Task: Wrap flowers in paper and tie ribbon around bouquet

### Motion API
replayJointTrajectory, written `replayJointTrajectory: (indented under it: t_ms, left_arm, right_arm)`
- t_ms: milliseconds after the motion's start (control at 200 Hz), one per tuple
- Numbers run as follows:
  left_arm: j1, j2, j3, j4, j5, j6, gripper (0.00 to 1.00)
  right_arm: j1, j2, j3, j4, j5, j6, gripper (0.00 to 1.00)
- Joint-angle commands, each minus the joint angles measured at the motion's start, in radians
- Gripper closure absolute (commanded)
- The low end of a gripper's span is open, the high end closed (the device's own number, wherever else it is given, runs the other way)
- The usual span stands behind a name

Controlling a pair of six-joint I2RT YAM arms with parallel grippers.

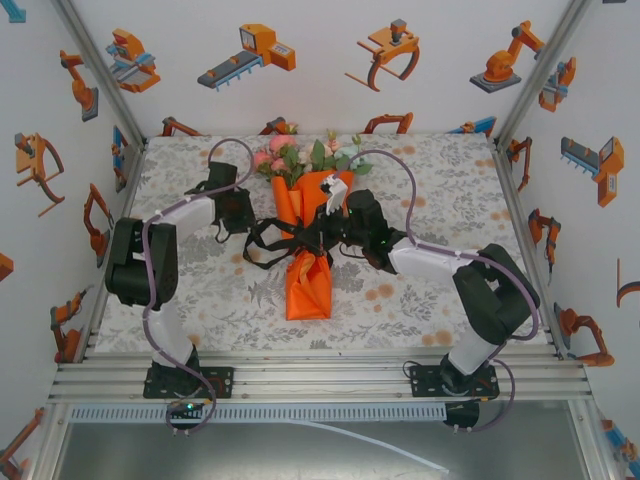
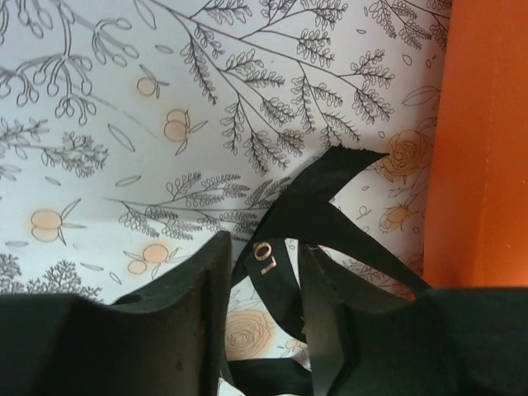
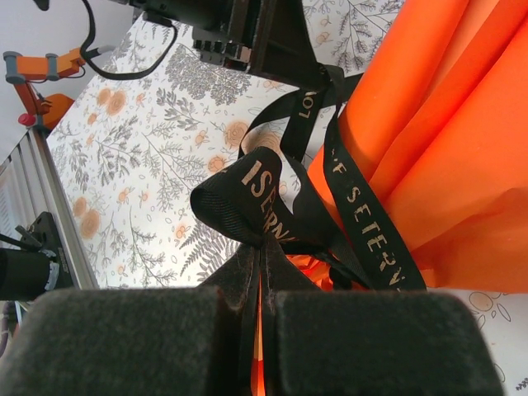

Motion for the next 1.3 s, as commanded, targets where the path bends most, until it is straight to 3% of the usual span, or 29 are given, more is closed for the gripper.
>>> replayJointTrajectory:
  t_ms: [0, 120, 385, 666, 821, 1041, 1217, 1297]
  left_arm:
    - [-0.001, 0.059, 0.052, 0.022, 0.0, 0.071, 0.59]
    - [0.0, 0.084, 0.072, 0.037, 0.039, 0.102, 0.65]
    - [-0.001, 0.024, 0.064, 0.045, 0.06, 0.136, 1.0]
    - [0.004, -0.193, 0.076, -0.139, 0.017, 0.094, 1.0]
    - [0.009, -0.304, 0.043, -0.207, 0.081, 0.008, 0.97]
    - [0.01, -0.505, -0.14, -0.24, 0.05, -0.254, 1.0]
    - [-0.002, -0.679, -0.353, -0.228, 0.147, -0.697, 0.98]
    - [-0.043, -0.731, -0.459, -0.14, 0.206, -0.887, 0.99]
  right_arm:
    - [0.002, -0.024, 0.044, 0.017, -0.021, -0.008, 1.0]
    - [0.001, -0.025, 0.047, 0.006, -0.02, -0.011, 1.0]
    - [0.002, -0.021, 0.051, -0.006, -0.021, -0.007, 1.0]
    - [0.002, -0.023, 0.06, -0.028, -0.002, -0.015, 1.0]
    - [0.002, -0.012, 0.066, -0.028, -0.009, -0.012, 1.0]
    - [0.001, -0.009, 0.058, -0.025, -0.01, -0.004, 1.0]
    - [0.001, 0.001, 0.064, -0.026, -0.01, -0.003, 1.0]
    - [0.002, 0.005, 0.066, -0.02, -0.011, 0.002, 1.0]
